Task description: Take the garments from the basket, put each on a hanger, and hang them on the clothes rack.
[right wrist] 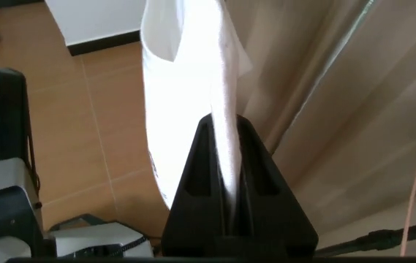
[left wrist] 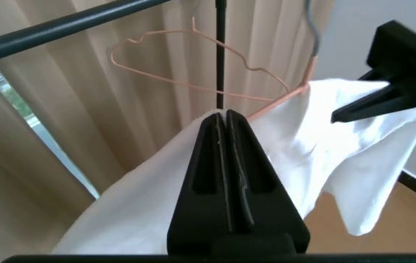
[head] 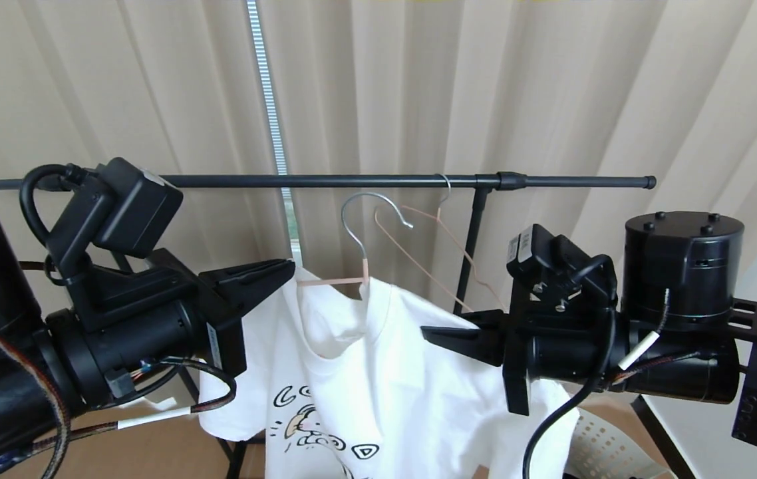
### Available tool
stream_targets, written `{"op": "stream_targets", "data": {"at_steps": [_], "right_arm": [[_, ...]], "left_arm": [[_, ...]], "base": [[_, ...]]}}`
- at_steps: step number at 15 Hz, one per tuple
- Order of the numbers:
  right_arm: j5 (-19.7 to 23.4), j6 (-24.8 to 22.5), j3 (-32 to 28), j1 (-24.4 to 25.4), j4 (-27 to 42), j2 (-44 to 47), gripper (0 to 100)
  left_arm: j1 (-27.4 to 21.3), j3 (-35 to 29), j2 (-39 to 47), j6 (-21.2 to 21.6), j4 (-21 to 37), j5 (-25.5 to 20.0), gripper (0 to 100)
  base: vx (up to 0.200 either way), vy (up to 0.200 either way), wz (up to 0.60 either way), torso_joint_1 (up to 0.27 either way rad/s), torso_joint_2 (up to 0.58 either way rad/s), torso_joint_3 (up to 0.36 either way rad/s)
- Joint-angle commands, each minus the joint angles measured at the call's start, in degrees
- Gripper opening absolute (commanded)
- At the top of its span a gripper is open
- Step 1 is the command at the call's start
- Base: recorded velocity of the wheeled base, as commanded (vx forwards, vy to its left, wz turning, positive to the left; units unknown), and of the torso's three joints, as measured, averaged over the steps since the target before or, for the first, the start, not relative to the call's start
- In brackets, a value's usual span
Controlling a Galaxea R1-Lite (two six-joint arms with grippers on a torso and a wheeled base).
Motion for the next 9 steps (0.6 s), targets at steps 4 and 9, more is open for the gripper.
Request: {"op": "stream_targets", "data": {"at_steps": [4,9], "right_arm": [[-1.16,0.68,0.79,1.9,-4.42,4.99,0],[-2.56,5.43,1.05,1.9,-11.89,5.34,0]], "left_arm": [[-4.42,-1.74,-1.52,-0.24,-0.02,-0.01,0],[-5.12,-1.39,-1.6,-0.24,-0.02,0.08,0]], "base": [[0.0,0.0,0.0,0.0,0.0,0.0],[0.0,0.0,0.0,0.0,0.0,0.0]]}}
